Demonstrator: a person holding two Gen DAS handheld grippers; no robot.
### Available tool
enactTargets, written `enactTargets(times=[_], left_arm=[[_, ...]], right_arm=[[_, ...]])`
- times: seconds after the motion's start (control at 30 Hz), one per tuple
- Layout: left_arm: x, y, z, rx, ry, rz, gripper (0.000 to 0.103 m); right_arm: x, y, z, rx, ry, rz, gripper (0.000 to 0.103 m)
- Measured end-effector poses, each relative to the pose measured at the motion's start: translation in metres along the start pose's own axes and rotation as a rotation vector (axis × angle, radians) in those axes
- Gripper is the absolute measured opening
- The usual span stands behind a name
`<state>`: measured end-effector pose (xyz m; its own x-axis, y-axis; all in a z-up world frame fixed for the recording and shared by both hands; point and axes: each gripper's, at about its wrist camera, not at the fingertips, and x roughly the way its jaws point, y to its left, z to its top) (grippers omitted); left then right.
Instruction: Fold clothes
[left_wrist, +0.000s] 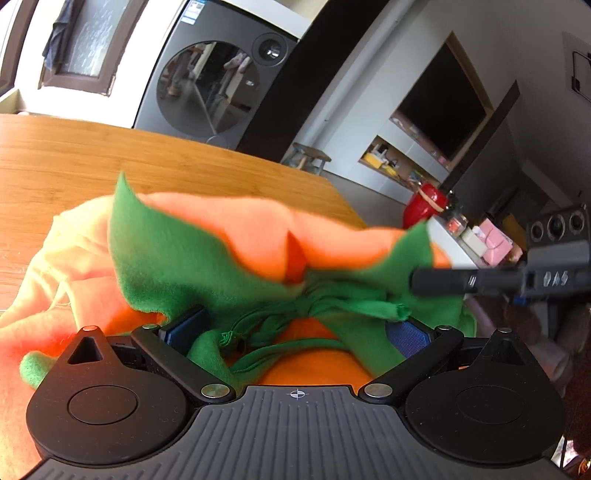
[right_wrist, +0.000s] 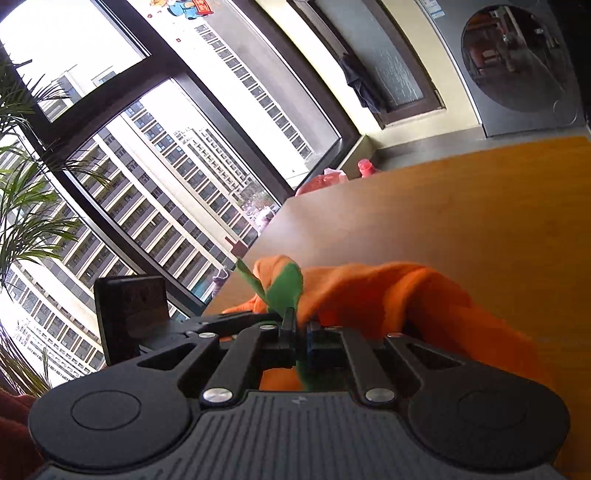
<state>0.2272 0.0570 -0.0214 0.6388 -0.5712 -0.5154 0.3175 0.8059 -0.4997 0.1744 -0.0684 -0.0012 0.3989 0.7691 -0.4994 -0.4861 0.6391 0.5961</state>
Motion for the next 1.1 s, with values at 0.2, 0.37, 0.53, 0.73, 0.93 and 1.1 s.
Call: enactTargets(times=[0.2, 0.37, 0.53, 0.73, 0.93, 1.1], left_arm=[[-0.064, -0.027, 0.003, 0.103, -0.053, -0.046, 0.103], [-0.09, -0.041, 0.036, 0.139, -0.231, 0.007, 0.103], [-0.027, -0.005, 0.056, -0.03, -0.1, -0.015, 0.103], [-0.014, -0.009, 0.024, 0.037, 0.019, -0.067, 0.103], [-0.017, -0.032, -0.012, 0.231, 0.06, -0.037, 0.103], [-0.017, -0.037, -0.022, 0.238, 0.054, -0.023, 0.103]], right_arm=[[0.007, -0.027, -0.035, 0.076, 0.01, -0.024, 0.004], [0.003, -0.025, -0.042, 0.029, 0.0, -0.033, 0.004], [-0.01, -0.007, -0.049, -0.055, -0.011, -0.108, 0.004], [-0.043, 0.017, -0.025, -0.169, -0.076, -0.198, 0.007], [-0.068, 0.039, 0.004, -0.235, -0.179, -0.221, 0.059], [-0.012, 0.038, 0.001, -0.27, -0.071, -0.208, 0.064]])
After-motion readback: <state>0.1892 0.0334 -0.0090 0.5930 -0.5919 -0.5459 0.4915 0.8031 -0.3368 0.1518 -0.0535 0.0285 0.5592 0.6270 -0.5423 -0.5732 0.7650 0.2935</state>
